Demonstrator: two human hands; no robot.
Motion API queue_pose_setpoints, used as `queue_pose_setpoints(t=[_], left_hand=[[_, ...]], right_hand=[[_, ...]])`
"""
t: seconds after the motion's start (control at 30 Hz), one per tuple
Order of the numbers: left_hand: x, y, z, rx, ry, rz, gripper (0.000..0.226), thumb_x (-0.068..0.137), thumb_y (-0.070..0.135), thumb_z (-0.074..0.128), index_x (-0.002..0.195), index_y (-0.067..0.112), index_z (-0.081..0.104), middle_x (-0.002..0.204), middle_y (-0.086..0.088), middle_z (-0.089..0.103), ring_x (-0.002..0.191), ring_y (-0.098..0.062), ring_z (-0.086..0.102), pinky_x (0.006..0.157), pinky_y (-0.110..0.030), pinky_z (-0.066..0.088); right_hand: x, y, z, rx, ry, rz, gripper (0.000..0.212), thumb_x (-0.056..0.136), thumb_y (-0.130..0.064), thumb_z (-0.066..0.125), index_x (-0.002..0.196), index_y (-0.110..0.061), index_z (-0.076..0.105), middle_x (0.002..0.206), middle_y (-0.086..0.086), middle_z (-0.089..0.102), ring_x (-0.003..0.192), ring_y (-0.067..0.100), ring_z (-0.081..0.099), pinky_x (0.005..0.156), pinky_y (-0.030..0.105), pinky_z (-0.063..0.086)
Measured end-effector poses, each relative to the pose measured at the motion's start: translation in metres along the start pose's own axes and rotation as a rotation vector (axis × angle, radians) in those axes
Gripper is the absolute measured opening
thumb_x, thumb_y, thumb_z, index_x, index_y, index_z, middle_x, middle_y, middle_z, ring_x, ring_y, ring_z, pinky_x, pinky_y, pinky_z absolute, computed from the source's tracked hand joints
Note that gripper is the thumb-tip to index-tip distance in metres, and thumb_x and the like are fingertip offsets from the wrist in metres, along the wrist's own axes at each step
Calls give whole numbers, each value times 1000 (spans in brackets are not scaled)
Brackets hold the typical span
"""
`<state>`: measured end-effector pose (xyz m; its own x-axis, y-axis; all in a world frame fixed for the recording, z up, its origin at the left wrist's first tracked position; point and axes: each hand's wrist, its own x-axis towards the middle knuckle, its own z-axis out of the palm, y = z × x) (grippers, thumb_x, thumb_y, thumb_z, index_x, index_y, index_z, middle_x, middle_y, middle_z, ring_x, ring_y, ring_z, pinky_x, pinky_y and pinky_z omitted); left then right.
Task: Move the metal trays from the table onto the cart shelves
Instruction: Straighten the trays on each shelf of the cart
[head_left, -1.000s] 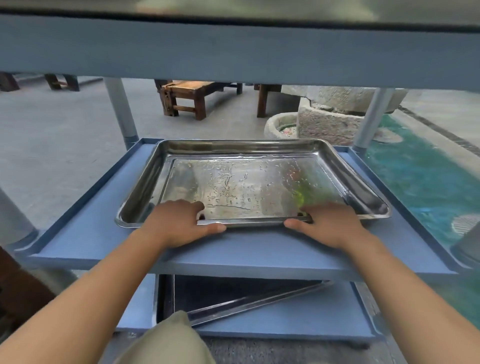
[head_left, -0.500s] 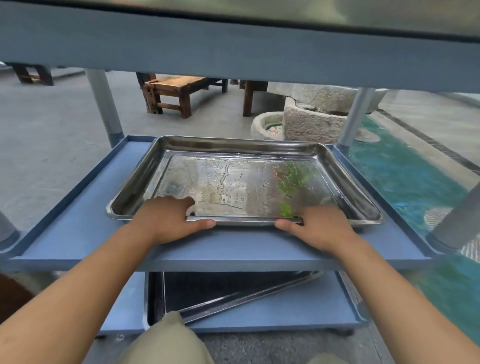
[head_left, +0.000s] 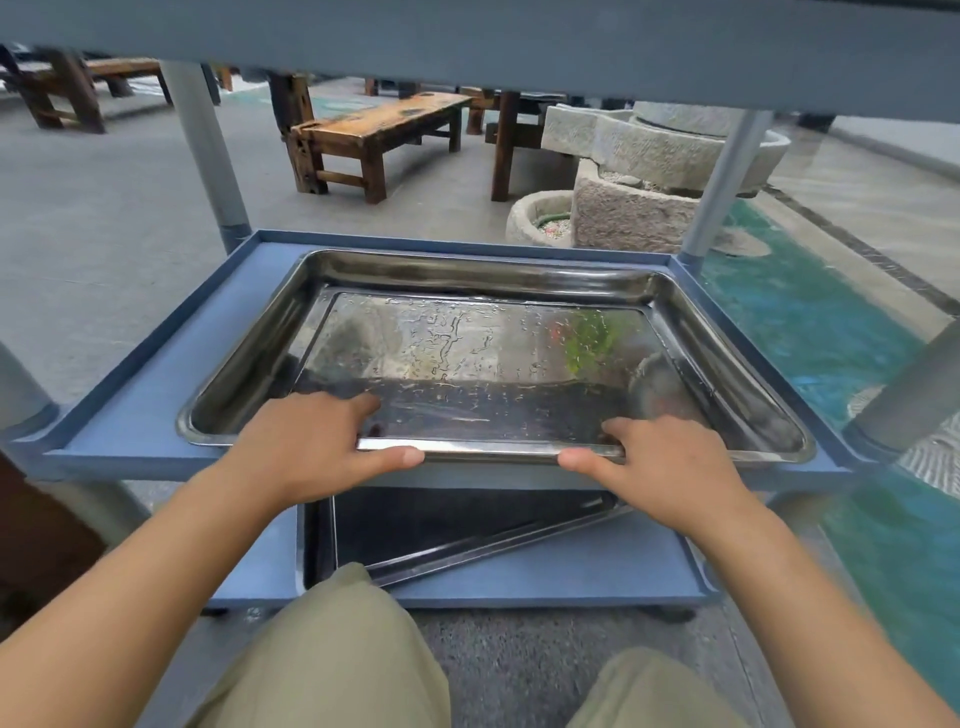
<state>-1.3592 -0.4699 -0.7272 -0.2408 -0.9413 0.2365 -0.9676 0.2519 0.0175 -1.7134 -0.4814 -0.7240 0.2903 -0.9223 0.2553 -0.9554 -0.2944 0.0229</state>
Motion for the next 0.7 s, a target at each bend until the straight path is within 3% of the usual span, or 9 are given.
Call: queue_pose_setpoints(t=[0.1, 0.23, 0.53, 0.7], left_hand=[[-4, -1, -3, -6, 1, 9, 114, 58, 103, 4, 137, 33, 48, 97, 7, 74, 85, -19, 70, 62, -30, 42], [-4, -2, -3, 3, 17, 18, 115, 59, 102, 4, 140, 33, 46, 94, 7, 74, 83, -18, 70, 59, -29, 40], [1, -3, 1, 11, 50, -12, 110, 59, 103, 5, 132, 35, 51, 87, 8, 73, 78, -17, 69, 60, -29, 48], [3, -2, 3, 43, 67, -24, 106, 59, 103, 8, 126, 35, 55, 94, 6, 74, 82, -21, 70, 62, -31, 49]], right_hand=[[-6, -4, -3, -1, 16, 6, 109, 58, -102, 1, 109, -31, 67, 74, -5, 69, 81, 25, 67, 56, 33, 36], [-8, -7, -5, -20, 33, 20, 106, 59, -101, 2, 109, -32, 66, 61, -9, 51, 77, 24, 67, 52, 31, 30], [-1, -6, -1, 8, 69, 5, 107, 60, -100, 1, 112, -33, 65, 72, -7, 69, 76, 22, 68, 52, 29, 36], [1, -6, 1, -27, 96, 26, 103, 62, -100, 3, 107, -33, 67, 69, -9, 67, 71, 20, 66, 46, 24, 25]])
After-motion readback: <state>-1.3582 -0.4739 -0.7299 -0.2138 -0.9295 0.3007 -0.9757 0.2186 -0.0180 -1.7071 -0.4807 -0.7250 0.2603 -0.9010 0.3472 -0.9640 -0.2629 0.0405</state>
